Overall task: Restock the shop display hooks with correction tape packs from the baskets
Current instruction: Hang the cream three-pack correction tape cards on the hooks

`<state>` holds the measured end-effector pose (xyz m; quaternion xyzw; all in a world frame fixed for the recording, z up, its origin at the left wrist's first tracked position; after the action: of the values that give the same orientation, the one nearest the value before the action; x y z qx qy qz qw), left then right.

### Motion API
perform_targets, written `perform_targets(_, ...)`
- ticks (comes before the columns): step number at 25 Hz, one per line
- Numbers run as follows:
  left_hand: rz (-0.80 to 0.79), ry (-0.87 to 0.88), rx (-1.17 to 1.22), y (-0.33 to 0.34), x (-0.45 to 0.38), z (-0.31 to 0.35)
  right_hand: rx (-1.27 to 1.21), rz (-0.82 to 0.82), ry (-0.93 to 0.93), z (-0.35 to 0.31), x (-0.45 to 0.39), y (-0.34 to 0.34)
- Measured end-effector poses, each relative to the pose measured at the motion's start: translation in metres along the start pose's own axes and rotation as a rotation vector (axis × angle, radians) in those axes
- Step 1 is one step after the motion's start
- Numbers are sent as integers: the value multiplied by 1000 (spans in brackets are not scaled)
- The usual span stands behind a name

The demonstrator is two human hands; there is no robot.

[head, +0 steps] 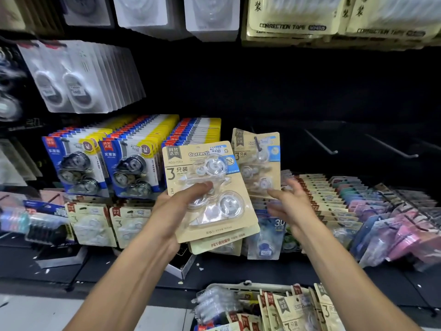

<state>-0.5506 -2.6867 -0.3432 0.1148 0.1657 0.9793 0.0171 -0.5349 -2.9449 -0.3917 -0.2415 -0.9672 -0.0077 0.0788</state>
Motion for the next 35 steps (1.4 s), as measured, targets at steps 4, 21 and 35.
perform_targets(4,-12,-23,56,12,-7,-6,93,-71,-82,-18,35,3)
perform_targets(21,14,-75,84,30,0,-22,-255,-130,-9,-23,74,-24)
perform_targets(35,167,255,64,3,-5,18,-34,40,-180,-17,75,-43)
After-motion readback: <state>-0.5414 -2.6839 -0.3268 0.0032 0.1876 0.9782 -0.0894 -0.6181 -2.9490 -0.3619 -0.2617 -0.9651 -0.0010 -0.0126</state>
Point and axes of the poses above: each hand's wrist, its own x-axis away from the middle knuckle, its own y-axis out of the palm, z = x × y, the point moved 4 cm from there along -x, towards the middle knuckle, and after that the axes turned 2 degrees about x, right-handed, at the moved point
